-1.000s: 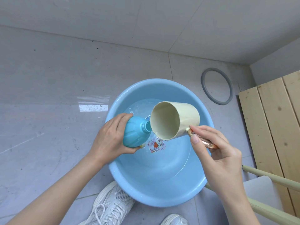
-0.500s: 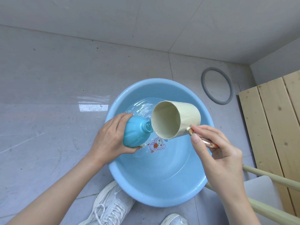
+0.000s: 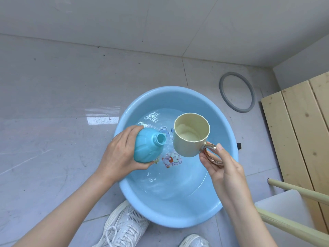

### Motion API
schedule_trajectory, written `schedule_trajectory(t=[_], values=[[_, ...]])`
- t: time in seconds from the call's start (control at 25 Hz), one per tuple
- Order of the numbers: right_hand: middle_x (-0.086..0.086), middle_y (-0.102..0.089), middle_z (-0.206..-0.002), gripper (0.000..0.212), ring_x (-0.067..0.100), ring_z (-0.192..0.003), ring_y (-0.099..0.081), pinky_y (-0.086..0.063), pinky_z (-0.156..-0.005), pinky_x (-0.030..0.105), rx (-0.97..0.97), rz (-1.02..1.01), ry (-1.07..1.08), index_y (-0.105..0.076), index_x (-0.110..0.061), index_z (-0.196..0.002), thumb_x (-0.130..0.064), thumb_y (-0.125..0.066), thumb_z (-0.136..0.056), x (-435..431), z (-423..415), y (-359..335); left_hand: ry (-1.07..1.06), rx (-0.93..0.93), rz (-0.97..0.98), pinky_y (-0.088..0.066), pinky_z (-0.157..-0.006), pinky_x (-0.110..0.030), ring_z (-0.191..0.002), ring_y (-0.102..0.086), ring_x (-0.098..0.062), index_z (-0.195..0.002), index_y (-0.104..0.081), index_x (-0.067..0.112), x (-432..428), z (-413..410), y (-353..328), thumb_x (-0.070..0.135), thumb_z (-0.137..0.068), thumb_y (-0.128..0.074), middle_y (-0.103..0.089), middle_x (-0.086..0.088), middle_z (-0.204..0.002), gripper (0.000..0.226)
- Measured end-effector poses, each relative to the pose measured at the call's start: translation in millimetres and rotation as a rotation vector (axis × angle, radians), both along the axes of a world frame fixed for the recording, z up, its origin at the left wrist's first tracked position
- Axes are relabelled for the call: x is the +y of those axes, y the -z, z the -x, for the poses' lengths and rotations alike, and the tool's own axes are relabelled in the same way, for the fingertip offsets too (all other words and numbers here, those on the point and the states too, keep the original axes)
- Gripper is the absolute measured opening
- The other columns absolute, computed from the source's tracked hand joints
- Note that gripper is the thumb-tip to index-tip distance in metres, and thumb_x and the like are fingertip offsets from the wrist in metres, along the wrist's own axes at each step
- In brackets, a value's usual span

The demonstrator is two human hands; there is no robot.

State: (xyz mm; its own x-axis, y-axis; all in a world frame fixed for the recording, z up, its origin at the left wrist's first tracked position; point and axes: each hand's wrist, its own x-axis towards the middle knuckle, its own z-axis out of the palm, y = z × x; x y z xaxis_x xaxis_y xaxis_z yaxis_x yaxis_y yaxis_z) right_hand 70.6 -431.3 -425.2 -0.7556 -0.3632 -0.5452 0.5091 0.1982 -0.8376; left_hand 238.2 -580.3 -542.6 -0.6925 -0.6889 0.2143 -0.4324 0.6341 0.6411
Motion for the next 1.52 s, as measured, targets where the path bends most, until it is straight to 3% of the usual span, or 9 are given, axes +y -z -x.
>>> schedule_trajectory(t=[0.28,0.48,0.56,0.72,0.88,1.04,1.28,1.44,1.52], values=[[0.016,-0.069,-0.096,0.016,0.027,-0.094,-0.067,-0.056,-0.085,0.025,-0.04,-0.067,0.083,-0.069,-0.003,-0.09,-0.014,-0.058,-0.092,5,21,32,0.012,-0.018,-0.008,-0.038,-0.087,-0.025,-0.108,-0.05,-0.019,-0.125,-0.044,0.008,-1,0,-1,0.063,-0.057,-0.07,-0.059,-0.01,-0.12,0.092],[0.007,-0.066,-0.09,0.009,0.016,-0.088,-0.066,-0.047,-0.099,0.031,0.082,-0.183,0.096,-0.065,-0.005,-0.089,-0.013,-0.064,-0.09,3,30,75,0.018,-0.035,0.007,-0.038,-0.085,-0.026,-0.108,-0.049,-0.019,-0.122,-0.045,0.007,-1,0,0,0.049,-0.047,-0.089,-0.06,-0.01,-0.116,0.096],[0.005,-0.06,-0.081,0.013,0.018,-0.081,-0.06,-0.046,-0.091,0.028,0.135,-0.238,0.099,-0.063,-0.009,-0.08,-0.019,-0.068,-0.087,2,32,92,0.017,-0.043,0.01,-0.038,-0.085,-0.026,-0.106,-0.049,-0.019,-0.121,-0.044,0.007,-1,1,-1,0.046,-0.045,-0.089,-0.061,-0.011,-0.116,0.097],[-0.001,-0.059,-0.081,0.018,0.011,-0.071,-0.052,-0.04,-0.06,0.007,0.216,-0.301,0.061,-0.061,-0.006,-0.079,-0.02,-0.069,-0.087,0,29,111,0.008,-0.059,-0.019,-0.038,-0.08,-0.024,-0.1,-0.05,-0.017,-0.12,-0.044,0.011,0,1,-5,0.043,-0.042,-0.091,-0.061,-0.008,-0.113,0.097],[0.001,-0.06,-0.105,0.019,0.007,-0.092,-0.061,-0.045,-0.082,0.016,0.491,-0.436,-0.173,-0.061,-0.008,-0.071,-0.017,-0.074,-0.08,0,28,129,-0.005,-0.112,-0.045,-0.042,-0.072,-0.025,-0.093,-0.052,-0.015,-0.118,-0.043,0.018,-1,2,-11,0.042,-0.038,-0.093,-0.06,-0.001,-0.111,0.098],[-0.007,-0.054,-0.106,0.02,0.015,-0.106,-0.049,-0.031,-0.078,0.017,0.704,-0.633,-0.436,-0.059,-0.013,-0.074,-0.023,-0.076,-0.078,1,26,139,0.002,-0.184,-0.066,-0.042,-0.071,-0.027,-0.092,-0.06,-0.023,-0.119,-0.044,0.018,-2,6,-16,0.042,-0.039,-0.093,-0.059,0.002,-0.111,0.097],[0.004,-0.06,-0.121,0.021,0.024,-0.119,-0.049,-0.038,-0.095,0.031,0.833,-0.646,-0.541,-0.065,-0.009,-0.082,-0.027,-0.076,-0.079,2,29,136,-0.04,-0.152,-0.257,-0.032,-0.078,-0.023,-0.104,-0.053,-0.015,-0.124,-0.042,0.022,-2,19,-31,0.042,-0.048,-0.091,-0.054,0.013,-0.118,0.093],[0.0,-0.063,-0.117,0.018,0.02,-0.117,-0.052,-0.028,-0.091,0.013,0.834,-0.542,-0.467,-0.065,-0.01,-0.102,-0.021,-0.067,-0.087,12,38,104,-0.061,-0.108,-0.315,-0.036,-0.079,-0.025,-0.095,-0.049,-0.007,-0.122,-0.04,0.025,2,33,-45,0.044,-0.045,-0.092,-0.052,0.017,-0.113,0.095],[-0.005,-0.062,-0.122,0.028,0.014,-0.119,-0.052,-0.03,-0.094,0.014,0.761,-0.513,-0.497,-0.061,-0.015,-0.119,-0.021,-0.06,-0.092,21,42,84,-0.071,-0.078,-0.344,-0.037,-0.078,-0.026,-0.093,-0.048,-0.006,-0.12,-0.039,0.029,8,38,-53,0.039,-0.048,-0.092,-0.051,0.021,-0.109,0.09]])
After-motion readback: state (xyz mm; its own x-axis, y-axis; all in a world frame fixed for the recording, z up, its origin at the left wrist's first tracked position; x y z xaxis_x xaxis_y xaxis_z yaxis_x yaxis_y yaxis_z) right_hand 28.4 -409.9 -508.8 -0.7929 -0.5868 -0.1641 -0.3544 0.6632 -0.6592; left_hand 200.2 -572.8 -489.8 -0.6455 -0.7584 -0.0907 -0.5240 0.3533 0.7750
